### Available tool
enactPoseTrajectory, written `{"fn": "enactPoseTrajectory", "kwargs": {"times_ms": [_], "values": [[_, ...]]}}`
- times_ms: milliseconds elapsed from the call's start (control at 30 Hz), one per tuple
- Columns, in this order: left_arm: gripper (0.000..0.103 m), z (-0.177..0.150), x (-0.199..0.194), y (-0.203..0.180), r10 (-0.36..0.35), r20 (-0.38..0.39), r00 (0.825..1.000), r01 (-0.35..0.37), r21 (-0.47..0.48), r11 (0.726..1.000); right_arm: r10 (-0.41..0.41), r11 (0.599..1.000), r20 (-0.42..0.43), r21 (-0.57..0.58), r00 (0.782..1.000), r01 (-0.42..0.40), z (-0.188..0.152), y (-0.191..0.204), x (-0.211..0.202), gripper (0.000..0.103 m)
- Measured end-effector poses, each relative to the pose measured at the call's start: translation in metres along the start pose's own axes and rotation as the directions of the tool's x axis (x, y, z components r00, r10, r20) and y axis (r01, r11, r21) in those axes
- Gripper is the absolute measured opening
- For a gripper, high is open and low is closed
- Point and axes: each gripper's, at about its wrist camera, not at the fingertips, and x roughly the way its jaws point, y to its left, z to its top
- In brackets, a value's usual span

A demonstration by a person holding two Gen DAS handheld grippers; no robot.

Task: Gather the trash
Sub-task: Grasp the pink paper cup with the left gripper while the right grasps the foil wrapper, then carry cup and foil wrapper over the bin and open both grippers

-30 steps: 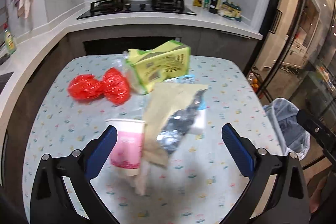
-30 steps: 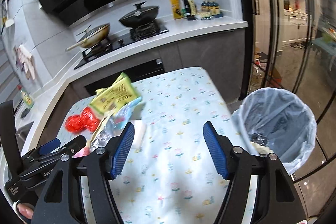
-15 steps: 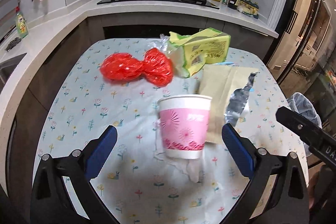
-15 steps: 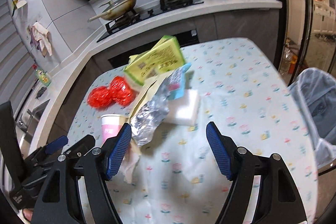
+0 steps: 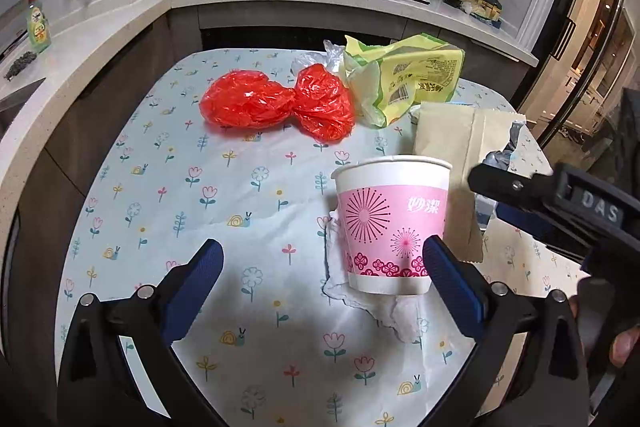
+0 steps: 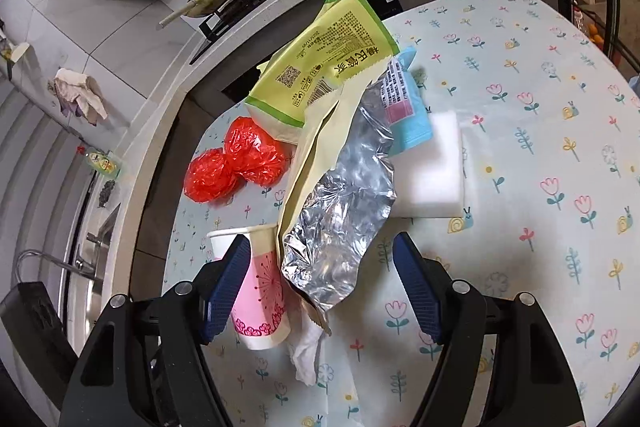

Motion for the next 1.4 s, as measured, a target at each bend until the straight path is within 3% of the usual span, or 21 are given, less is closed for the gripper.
{"fn": "enactPoseTrajectory", "kwargs": {"times_ms": [133, 167, 300, 400, 667, 933, 1100, 1400], "values": [[0.095, -0.001, 0.005, -0.004, -0.015, -0.009, 1.000, 0.015, 0.010, 1.000, 0.008, 1.000, -0.020, 0.026, 1.000, -0.007, 0.003, -0.002, 0.012, 0.070], [0.095, 0.000, 0.007, -0.004, -0.017, -0.012, 1.000, 0.017, 0.011, 1.000, 0.009, 1.000, -0.023, 0.029, 1.000, -0.008, 0.003, -0.002, 0.015, 0.064], [0.095, -0.002, 0.014, -0.008, -0.035, -0.028, 0.999, 0.035, 0.009, 0.999, 0.021, 1.000, -0.047, 0.024, 0.999, -0.020, 0.003, -0.004, 0.021, 0.017], [0.095, -0.003, 0.019, -0.014, -0.054, -0.041, 0.998, 0.055, 0.013, 0.998, 0.028, 0.999, -0.034, 0.016, 0.999, -0.028, 0.003, -0.004, 0.017, 0.008], [0.096, -0.002, 0.038, -0.030, -0.171, -0.090, 0.981, 0.170, -0.024, 0.985, 0.019, 1.000, 0.035, -0.024, 0.999, -0.019, 0.002, -0.008, -0.016, 0.006], [0.094, -0.001, 0.064, -0.042, -0.115, -0.125, 0.985, 0.113, -0.020, 0.993, -0.066, 0.995, 0.130, -0.061, 0.989, 0.075, 0.003, -0.018, -0.053, 0.006], [0.068, -0.003, 0.066, -0.043, -0.107, -0.127, 0.986, 0.105, -0.020, 0.994, -0.098, 0.992, 0.165, -0.063, 0.981, 0.110, 0.004, -0.031, -0.073, 0.006], [0.065, 0.001, 0.030, -0.061, -0.146, -0.072, 0.987, 0.147, 0.004, 0.989, -0.131, 0.989, 0.227, -0.030, 0.965, 0.142, 0.005, -0.054, -0.105, 0.006]]}}
